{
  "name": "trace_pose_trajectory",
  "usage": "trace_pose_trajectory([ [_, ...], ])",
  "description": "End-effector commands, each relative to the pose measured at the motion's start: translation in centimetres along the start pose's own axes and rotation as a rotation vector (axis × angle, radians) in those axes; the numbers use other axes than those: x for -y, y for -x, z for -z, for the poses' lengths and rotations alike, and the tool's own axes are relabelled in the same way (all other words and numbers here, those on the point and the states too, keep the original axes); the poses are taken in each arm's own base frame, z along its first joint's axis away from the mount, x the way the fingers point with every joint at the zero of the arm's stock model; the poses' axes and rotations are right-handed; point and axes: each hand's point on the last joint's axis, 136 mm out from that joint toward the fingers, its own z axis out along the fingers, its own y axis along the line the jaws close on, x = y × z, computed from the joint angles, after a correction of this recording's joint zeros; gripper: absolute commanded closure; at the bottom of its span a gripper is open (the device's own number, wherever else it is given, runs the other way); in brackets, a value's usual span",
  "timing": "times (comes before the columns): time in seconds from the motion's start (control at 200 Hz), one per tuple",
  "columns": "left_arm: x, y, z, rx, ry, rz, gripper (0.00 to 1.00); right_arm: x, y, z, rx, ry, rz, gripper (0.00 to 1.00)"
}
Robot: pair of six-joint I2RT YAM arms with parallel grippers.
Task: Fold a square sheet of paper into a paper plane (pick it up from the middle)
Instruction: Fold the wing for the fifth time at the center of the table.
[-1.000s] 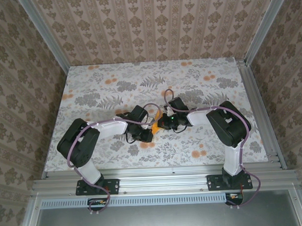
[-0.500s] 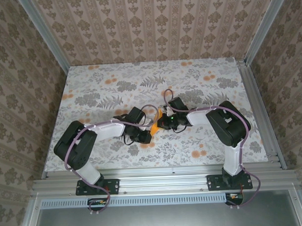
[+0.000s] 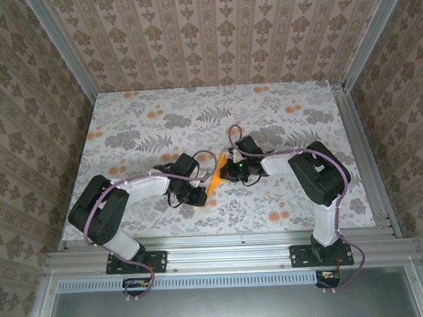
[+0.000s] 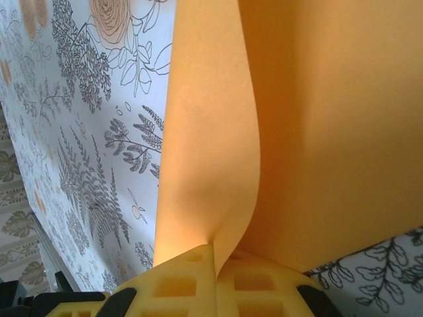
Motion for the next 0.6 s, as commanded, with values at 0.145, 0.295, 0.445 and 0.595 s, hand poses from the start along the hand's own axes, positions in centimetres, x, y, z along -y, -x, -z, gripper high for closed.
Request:
trace_pose_trajectory([
  [0.145, 4.5, 4.8, 4.0, 0.149, -0.138, -0.021, 0.87, 8.3, -5.4, -1.1, -0.138, -0.294, -0.11, 1.0],
  [0.295, 4.4, 5.5, 2.4, 0.124, -0.161, -0.017, 0.87, 8.1, -5.4, -1.2, -0.139, -0.286, -0.109, 1.0],
  [0.445, 3.5, 5.5, 0.6, 0.105, -0.151, -0.01, 0.87, 8.0, -5.4, -1.2, -0.137, -0.282, -0.11, 1.0],
  [0.595, 2.3, 5.3, -0.4, 0.086, -0.12, -0.008, 0.87, 8.0, -5.5, -1.2, -0.139, -0.281, -0.109, 1.0],
])
